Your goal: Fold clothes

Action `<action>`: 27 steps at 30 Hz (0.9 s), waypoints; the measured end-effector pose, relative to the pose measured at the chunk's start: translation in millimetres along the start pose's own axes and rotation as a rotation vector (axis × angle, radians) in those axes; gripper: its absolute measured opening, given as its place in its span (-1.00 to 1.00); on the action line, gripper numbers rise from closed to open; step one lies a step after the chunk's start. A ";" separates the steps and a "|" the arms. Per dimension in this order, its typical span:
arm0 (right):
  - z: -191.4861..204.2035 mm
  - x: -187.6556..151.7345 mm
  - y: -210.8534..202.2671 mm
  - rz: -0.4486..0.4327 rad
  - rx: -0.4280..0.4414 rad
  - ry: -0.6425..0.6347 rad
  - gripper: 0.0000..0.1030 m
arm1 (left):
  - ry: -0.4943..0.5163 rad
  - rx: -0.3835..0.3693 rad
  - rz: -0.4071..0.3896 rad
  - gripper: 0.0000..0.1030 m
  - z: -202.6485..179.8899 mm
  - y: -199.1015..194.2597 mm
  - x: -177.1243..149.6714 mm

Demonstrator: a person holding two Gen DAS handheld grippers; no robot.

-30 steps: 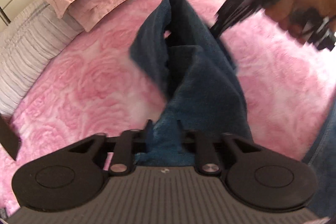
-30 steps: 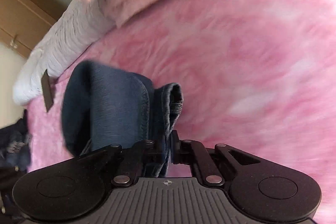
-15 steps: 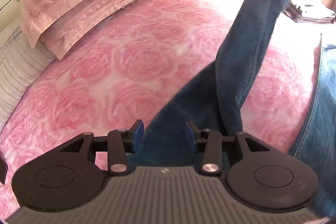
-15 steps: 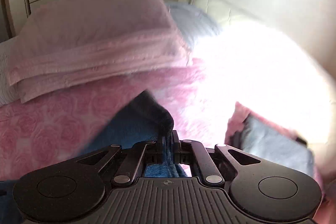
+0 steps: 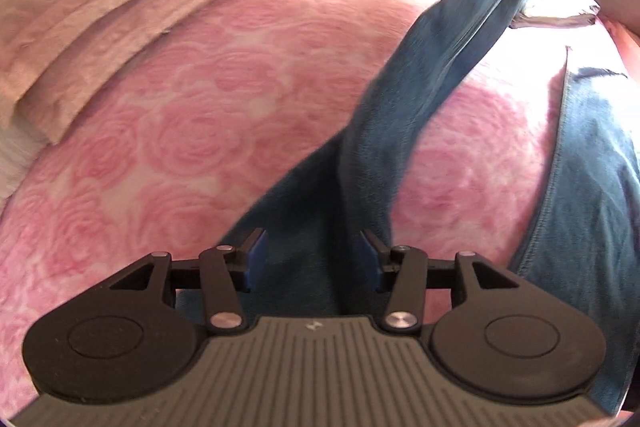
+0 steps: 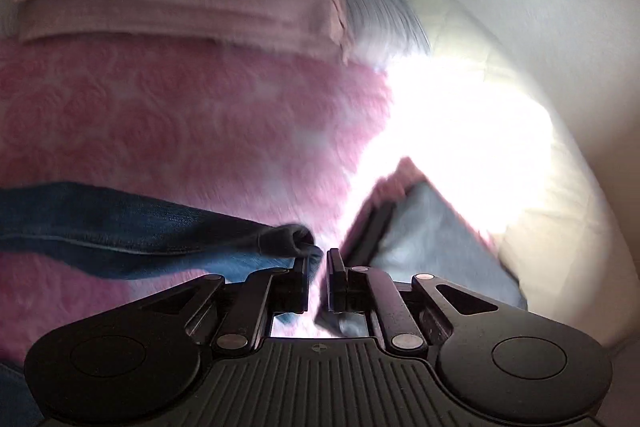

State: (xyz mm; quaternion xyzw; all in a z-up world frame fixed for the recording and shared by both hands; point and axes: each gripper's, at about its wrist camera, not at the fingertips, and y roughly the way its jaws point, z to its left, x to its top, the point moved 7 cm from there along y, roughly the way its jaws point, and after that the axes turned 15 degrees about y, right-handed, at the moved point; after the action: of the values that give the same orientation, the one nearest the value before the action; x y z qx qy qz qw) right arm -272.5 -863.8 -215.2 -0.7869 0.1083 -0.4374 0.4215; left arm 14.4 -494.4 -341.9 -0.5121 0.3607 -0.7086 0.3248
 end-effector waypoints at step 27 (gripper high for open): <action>166.1 25.3 172.7 0.370 0.750 -0.221 0.38 | 0.463 -0.041 0.089 -0.76 -141.1 57.3 35.0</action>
State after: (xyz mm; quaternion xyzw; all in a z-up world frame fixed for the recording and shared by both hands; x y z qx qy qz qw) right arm -93.7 -890.3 -374.6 -0.5889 0.0353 -0.2766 0.7585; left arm -125.1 -528.6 -403.4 -0.3260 0.4621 -0.7848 0.2537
